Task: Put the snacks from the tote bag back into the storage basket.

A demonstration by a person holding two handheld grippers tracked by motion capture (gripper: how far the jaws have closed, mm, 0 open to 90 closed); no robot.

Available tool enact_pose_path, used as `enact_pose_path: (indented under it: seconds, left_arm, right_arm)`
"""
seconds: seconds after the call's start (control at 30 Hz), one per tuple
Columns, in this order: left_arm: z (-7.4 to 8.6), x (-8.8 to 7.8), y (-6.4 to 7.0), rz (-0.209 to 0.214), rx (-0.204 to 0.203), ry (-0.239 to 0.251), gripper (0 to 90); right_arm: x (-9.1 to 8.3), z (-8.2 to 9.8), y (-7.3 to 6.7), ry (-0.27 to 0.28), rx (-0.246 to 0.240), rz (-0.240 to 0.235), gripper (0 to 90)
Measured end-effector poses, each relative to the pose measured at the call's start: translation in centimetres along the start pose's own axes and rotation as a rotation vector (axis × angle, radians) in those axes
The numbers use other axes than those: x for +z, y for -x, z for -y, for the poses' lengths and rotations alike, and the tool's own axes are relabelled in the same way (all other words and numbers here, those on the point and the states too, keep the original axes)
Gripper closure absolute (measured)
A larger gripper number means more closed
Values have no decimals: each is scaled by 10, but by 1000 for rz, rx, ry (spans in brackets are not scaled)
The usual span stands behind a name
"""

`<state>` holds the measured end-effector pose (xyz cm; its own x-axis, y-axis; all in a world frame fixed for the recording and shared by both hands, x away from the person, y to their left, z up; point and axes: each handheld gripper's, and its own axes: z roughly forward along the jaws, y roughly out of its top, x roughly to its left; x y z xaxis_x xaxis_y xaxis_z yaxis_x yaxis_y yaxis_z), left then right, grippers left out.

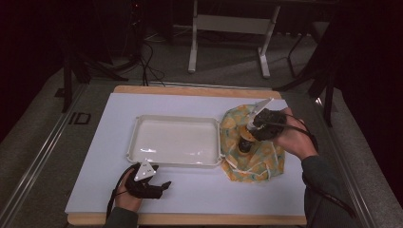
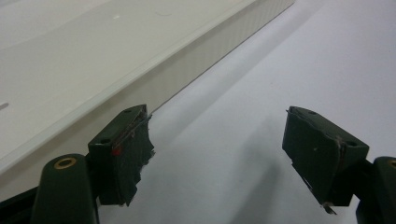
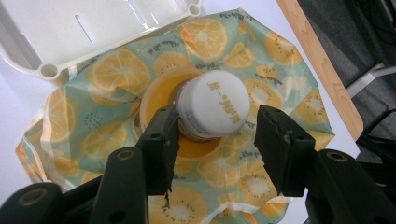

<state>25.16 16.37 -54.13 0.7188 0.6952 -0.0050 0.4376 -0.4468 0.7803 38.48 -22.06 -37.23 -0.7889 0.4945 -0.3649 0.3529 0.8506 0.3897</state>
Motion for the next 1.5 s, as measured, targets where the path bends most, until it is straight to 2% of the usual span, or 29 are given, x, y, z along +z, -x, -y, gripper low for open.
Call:
enact_pose_path:
  seconds: [0.3, 0.4, 0.53, 0.57, 0.73, 0.83, 1.1, 1.13, 1.23, 1.5]
  left_arm:
    - [0, 0, 0, 2, -2, 2, 235]
    - [0, 0, 0, 2, 0, 1, 235]
    - [0, 0, 0, 3, 0, 1, 235]
    - [0, 0, 0, 3, 1, 2, 235]
    - [0, 0, 0, 3, 2, 2, 235]
    - [0, 0, 0, 3, 3, 1, 235]
    - [0, 0, 0, 3, 3, 2, 235]
    - [0, 0, 0, 3, 3, 3, 235]
    - [0, 0, 0, 4, 6, 2, 235]
    - [0, 0, 0, 4, 3, 3, 235]
  right_arm:
    - [4, -9, 5, -16, 14, -24, 489]
    - [7, -17, 8, -44, 0, -68, 493]
    - [8, -20, 10, -71, -18, -91, 494]
    - [10, -23, 12, -90, -26, -115, 493]
    - [11, -26, 16, -94, -18, -151, 525]
    - [11, -24, 24, -85, 21, -195, 563]
    - [12, -27, 28, -117, 7, -217, 580]
    - [11, -29, 28, -140, 1, -221, 581]
    - [11, -33, 26, -163, -12, -225, 582]
    - [8, -36, 23, -208, -38, -242, 585]
